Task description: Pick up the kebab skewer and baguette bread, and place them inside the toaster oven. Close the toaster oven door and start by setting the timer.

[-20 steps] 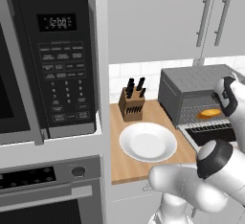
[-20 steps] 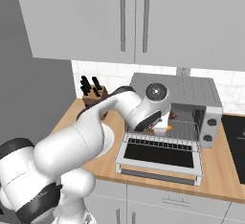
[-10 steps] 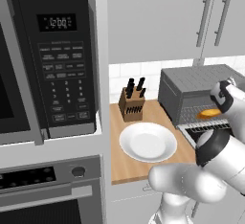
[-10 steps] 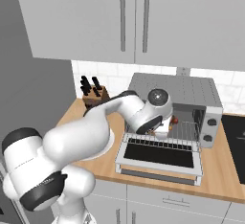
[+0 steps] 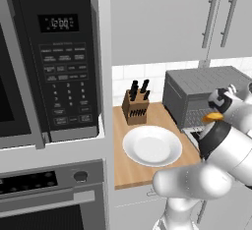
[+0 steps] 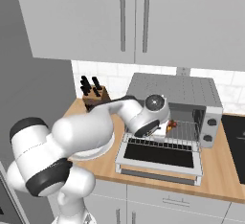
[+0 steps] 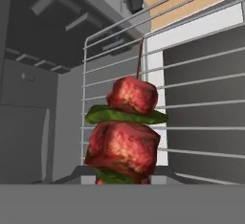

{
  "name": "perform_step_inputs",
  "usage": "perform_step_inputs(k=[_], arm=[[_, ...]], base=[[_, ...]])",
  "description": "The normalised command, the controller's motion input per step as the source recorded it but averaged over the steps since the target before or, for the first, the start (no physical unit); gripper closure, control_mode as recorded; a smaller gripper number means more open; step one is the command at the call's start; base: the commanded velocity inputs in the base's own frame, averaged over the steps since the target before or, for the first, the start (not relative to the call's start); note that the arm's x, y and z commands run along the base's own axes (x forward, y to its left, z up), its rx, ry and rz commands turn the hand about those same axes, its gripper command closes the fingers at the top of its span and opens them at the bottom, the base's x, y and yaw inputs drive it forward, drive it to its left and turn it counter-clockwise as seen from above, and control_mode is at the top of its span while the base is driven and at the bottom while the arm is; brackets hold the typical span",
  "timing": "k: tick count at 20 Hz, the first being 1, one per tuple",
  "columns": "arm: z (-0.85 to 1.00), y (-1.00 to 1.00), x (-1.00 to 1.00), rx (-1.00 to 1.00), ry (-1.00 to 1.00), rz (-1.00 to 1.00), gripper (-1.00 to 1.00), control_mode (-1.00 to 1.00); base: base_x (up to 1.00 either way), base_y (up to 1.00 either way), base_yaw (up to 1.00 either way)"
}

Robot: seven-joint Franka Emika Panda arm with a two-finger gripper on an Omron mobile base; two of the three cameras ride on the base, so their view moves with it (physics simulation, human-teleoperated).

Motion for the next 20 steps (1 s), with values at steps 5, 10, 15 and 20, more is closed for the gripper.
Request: perform_step_inputs(k=[5,10,15,20], arm=[[-0.17,0.00,0.13,0.00,0.00,-0.02,1.00,-1.00],[-0.10,0.00,0.15,0.00,-0.01,0.00,1.00,-1.00],[0.00,-0.01,0.00,0.00,-0.07,0.00,1.00,-1.00],[0.01,-0.01,0.04,0.00,-0.02,0.00,1.00,-1.00]], base=[[0.00,0.00,0.00],[0.00,0.00,0.00],[0.00,0.00,0.00],[0.00,0.00,0.00]])
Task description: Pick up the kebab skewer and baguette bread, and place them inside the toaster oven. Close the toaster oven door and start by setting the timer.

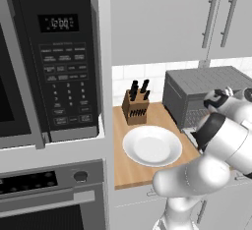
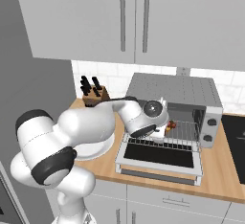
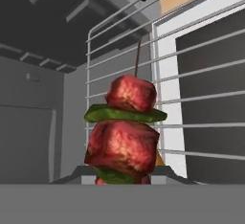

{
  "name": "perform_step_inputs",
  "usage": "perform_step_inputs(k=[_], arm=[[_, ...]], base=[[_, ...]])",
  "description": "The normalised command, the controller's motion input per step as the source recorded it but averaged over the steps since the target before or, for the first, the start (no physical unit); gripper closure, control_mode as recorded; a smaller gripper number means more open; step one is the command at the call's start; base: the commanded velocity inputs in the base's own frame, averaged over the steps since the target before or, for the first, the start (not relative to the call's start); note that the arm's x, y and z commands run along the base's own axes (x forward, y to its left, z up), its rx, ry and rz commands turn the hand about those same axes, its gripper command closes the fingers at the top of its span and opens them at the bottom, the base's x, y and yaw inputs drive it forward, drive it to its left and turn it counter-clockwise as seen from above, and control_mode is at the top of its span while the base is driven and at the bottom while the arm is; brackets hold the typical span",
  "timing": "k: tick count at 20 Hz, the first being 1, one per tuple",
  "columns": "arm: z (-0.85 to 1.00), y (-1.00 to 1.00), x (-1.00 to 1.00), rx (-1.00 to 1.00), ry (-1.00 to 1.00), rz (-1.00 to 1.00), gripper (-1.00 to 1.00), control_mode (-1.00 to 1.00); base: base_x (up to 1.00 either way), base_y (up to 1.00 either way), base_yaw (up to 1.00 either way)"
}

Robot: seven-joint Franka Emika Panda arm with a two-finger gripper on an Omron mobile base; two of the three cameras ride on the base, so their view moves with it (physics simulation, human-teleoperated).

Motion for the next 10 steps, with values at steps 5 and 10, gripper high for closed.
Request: perform_step_inputs(k=[5,10], arm=[[0.00,0.00,0.29,0.00,0.00,0.00,1.00,-1.00],[0.00,0.00,0.43,0.00,0.00,0.00,1.00,-1.00]], base=[[0.00,0.00,0.00],[0.00,0.00,0.00]])
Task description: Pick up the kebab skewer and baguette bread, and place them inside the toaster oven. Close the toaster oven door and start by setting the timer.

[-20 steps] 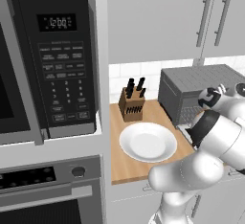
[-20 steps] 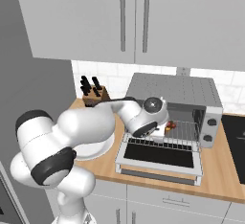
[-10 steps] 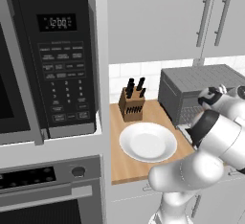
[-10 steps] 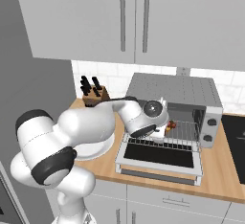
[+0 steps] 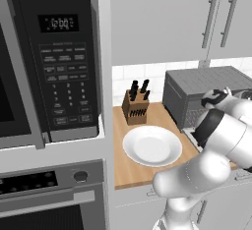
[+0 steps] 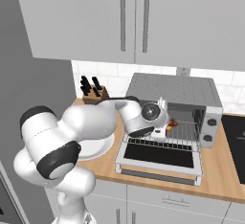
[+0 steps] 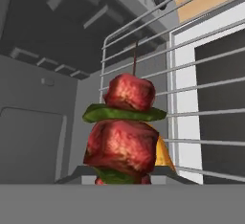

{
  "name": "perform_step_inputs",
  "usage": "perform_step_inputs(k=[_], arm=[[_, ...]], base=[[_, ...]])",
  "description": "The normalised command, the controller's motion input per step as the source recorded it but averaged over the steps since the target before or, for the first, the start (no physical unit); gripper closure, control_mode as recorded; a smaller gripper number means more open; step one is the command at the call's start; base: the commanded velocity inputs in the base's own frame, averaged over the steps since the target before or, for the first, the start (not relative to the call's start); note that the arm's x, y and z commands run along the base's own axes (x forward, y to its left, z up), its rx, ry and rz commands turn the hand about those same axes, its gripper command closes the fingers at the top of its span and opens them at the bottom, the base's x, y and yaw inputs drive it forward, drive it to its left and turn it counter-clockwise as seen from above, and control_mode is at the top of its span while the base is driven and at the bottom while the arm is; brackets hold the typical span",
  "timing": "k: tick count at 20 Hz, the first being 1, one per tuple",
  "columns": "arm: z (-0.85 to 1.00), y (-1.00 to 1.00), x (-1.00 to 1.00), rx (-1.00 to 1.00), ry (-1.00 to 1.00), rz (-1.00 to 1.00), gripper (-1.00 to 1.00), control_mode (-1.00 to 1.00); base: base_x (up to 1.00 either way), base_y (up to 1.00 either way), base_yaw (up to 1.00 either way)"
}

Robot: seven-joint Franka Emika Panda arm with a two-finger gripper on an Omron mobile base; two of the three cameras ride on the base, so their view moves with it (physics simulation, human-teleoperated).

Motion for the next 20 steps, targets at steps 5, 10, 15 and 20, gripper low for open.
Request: perform_step_inputs(k=[5,10,15,20], arm=[[0.00,0.00,0.41,0.00,0.00,0.00,-1.00,-1.00],[0.00,0.00,0.21,0.00,0.04,0.00,-1.00,-1.00],[0.00,0.00,0.02,0.00,0.09,0.00,-1.00,-1.00],[0.05,0.00,0.00,0.00,0.07,0.00,-1.00,-1.00]], base=[[0.00,0.00,0.00],[0.00,0.00,0.00],[0.00,0.00,0.00],[0.00,0.00,0.00]])
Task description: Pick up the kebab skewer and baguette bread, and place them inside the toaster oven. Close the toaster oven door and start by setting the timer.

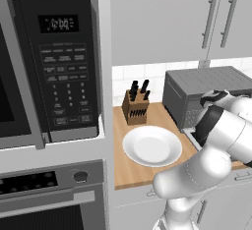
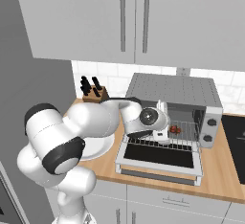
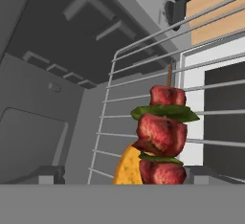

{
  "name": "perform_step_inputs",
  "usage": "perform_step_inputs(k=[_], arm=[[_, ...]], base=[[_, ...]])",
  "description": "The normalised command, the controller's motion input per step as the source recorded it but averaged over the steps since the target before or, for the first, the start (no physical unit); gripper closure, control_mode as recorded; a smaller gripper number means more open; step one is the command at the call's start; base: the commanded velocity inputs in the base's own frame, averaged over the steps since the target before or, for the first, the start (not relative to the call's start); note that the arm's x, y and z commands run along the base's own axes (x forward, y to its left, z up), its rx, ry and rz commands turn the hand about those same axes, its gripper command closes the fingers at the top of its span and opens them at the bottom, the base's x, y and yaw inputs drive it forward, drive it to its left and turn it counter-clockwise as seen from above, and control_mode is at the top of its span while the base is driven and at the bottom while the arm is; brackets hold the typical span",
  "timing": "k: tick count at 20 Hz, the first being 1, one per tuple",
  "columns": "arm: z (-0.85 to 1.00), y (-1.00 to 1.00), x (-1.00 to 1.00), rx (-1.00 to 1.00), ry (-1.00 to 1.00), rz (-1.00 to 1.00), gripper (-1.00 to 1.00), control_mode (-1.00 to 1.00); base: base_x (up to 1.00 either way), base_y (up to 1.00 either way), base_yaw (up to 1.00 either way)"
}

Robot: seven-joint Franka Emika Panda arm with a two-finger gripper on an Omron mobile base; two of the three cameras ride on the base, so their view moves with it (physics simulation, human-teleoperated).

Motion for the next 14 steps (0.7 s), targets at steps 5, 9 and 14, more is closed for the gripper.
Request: perform_step_inputs(k=[5,9,14], arm=[[0.39,-0.10,0.00,0.03,0.06,0.00,-1.00,-1.00],[0.43,-0.11,0.00,0.05,0.07,0.00,-1.00,-1.00],[0.26,-0.05,0.00,0.03,0.07,0.00,-1.00,-1.00]], base=[[0.00,0.00,0.00],[0.00,0.00,0.00],[0.00,0.00,0.00]])
